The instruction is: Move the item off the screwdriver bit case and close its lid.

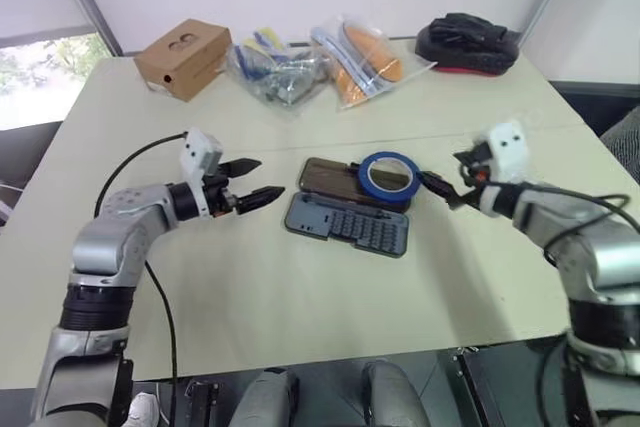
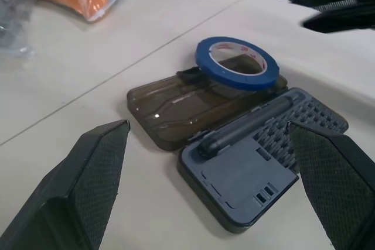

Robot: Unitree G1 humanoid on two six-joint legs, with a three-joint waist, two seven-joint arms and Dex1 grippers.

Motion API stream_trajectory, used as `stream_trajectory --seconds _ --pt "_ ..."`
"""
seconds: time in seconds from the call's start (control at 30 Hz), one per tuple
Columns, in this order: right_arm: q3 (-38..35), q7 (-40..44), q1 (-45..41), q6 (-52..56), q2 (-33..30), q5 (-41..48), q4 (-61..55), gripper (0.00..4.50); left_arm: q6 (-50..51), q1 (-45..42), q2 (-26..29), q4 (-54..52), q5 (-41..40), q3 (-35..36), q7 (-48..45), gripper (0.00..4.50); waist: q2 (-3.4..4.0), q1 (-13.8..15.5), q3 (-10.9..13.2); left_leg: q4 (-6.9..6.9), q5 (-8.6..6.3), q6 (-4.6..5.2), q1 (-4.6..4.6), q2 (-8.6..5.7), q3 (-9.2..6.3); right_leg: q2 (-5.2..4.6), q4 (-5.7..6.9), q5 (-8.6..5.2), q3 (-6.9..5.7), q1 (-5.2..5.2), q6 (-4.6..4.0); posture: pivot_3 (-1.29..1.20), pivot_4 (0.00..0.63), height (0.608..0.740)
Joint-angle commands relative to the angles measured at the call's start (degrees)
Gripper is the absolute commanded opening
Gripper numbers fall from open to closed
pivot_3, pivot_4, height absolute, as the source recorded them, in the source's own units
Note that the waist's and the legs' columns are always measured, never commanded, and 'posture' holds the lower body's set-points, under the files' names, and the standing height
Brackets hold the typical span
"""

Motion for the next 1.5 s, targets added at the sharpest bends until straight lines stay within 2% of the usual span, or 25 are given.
stream_trajectory --seconds 0.03,0.2,0.5,0.6,0.73,0.8,0.83,1.03,1.2,1.37,1.5 --pt "4.13 -3.00 -5.09 1.04 2.04 -4.03 4.67 4.49 -0.98 0.04 -0.18 -2.14 -0.30 0.41 0.64 4.46 0.00 -0.15 0.00 -0.03 0.00 0.00 -0.01 0.00 0.00 0.00 0.00 0.00 0.00 -0.02 0.00 0.00 0.150 0.740" --pt "9.53 -4.03 -7.56 0.40 2.34 -9.64 11.93 4.49 -1.12 1.43 -0.21 -3.61 -0.28 0.94 1.76 4.46 0.00 -0.21 0.00 -0.04 0.00 0.00 -0.03 -0.03 0.04 -0.12 -0.01 0.00 -0.02 -0.04 0.01 0.00 0.150 0.740" --pt "9.95 -5.50 -8.66 3.04 4.65 -13.08 16.87 4.49 -1.77 3.71 0.19 -5.91 -0.09 1.57 3.67 4.46 0.01 -0.34 -0.02 0.00 0.00 0.00 0.00 -0.16 0.09 -0.15 0.04 0.01 -0.03 -0.04 0.01 0.00 0.150 0.740" --pt "8.97 -5.88 -9.76 4.05 5.76 -13.05 18.22 3.66 -1.99 3.94 0.14 -6.17 0.05 1.66 4.08 4.50 0.01 -0.25 -0.02 0.00 0.00 0.01 0.00 -0.16 0.09 -0.15 0.05 0.01 -0.03 -0.04 0.01 0.00 0.150 0.740" --pt "8.92 -5.92 -10.96 5.37 6.69 -13.31 19.26 1.45 -2.89 3.85 0.06 -5.96 0.40 1.56 4.64 4.50 0.01 -0.02 -0.02 0.02 0.00 0.01 -0.01 -0.21 0.05 -0.19 0.05 0.01 -0.03 -0.03 0.01 0.00 0.150 0.740" --pt "8.28 -5.80 -11.45 6.67 7.36 -12.84 19.72 0.50 -3.09 3.82 0.01 -5.87 0.46 1.57 4.85 4.50 -0.01 -0.29 -0.03 0.04 0.00 0.01 0.00 -0.23 0.07 -0.20 0.05 0.01 -0.03 -0.01 0.01 0.00 0.150 0.740" --pt "8.18 -5.80 -11.58 7.05 7.50 -12.87 19.81 0.41 -3.11 3.87 -0.02 -5.95 0.42 1.57 4.89 4.50 -0.01 -0.31 -0.03 0.07 0.00 0.01 0.00 -0.23 0.10 -0.20 0.05 0.01 -0.01 0.00 0.01 0.00 0.150 0.740" --pt "8.06 -4.96 -11.50 8.46 6.38 -13.01 17.35 0.41 -3.59 3.96 -0.34 -5.86 0.43 1.72 5.66 4.50 0.00 -0.27 -0.03 0.07 0.00 0.01 0.01 -0.22 0.07 -0.18 0.09 0.01 -0.03 -0.01 0.01 0.00 0.150 0.740" --pt "2.73 -6.12 -12.11 11.16 3.75 -12.47 10.56 0.41 -3.92 4.32 -0.74 -6.11 0.63 1.23 5.86 4.50 0.00 -0.14 -0.03 0.05 0.00 0.01 -0.05 -0.24 0.06 -0.21 0.08 0.01 -0.03 -0.06 0.02 0.00 0.150 0.740" --pt "-6.04 -8.35 -12.60 16.91 0.14 -12.40 3.22 0.41 -4.17 4.34 -1.32 -5.86 0.71 0.69 5.91 4.50 0.01 -0.20 -0.03 0.03 0.00 0.01 -0.07 -0.26 0.07 -0.21 0.08 0.01 -0.03 -0.11 0.02 0.00 0.150 0.740" --pt "-10.10 -10.73 -11.09 16.01 -4.66 -15.12 4.05 0.41 -4.38 3.81 -1.69 -5.10 0.91 0.22 5.61 4.50 0.01 -0.21 -0.03 0.02 0.00 0.01 -0.07 -0.26 0.12 -0.21 0.08 0.01 -0.02 -0.12 0.02 0.00 0.150 0.740"
